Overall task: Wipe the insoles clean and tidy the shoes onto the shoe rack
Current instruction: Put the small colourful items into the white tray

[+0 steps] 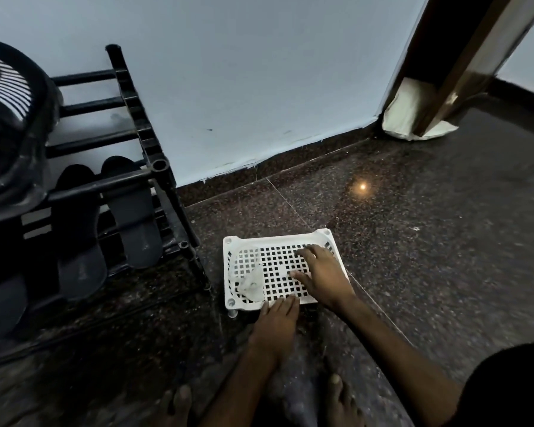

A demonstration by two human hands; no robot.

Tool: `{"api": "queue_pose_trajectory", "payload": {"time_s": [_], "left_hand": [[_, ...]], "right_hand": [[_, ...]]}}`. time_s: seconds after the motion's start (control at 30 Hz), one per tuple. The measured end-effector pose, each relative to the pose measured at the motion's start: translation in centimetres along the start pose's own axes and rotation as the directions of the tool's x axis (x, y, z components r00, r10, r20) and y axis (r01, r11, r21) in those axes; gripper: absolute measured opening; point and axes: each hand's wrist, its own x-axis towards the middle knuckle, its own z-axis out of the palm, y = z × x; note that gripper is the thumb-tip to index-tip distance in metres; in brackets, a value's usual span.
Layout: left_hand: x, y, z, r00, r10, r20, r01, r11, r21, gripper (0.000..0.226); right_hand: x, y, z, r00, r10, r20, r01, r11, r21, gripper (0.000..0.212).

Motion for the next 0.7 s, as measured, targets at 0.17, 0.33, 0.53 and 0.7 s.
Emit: {"api": "queue_pose_trajectory", "payload": {"time_s": [0.17,0.33,0.53,0.7], "left_hand": [[-0.2,-0.9,1.1,0.998,0.049,-0.042,-0.051,0.997,-0.057,0.065],[-0.1,-0.9,0.3,0.999,0.031,0.039,-0.026,0.991,-0.128,0.069],[-1.1,-1.8,-0.3,0.993,0.024,-0.116,-0.057,0.956,-0.289,0.057],[-3.4,-2.0,-3.1,0.866,-0.316,-0.387,0.004,0.78,-0.626,0.022]], "right_hand": [[2.6,-5.9,0.2,0.949,-0.251,0.192,0.242,0.968,0.069,0.057],[3.5,-6.4,0.7,0.964,-0.233,0.125,0.229,0.972,0.043,0.019],[5.0,-7.6,-4.4,0.978,-0.066,0.197,-0.004,0.942,0.336,0.005],[6.3,-8.9,-9.6,0.955,-0.085,0.285,-0.03,0.926,0.376,0.005]]}}
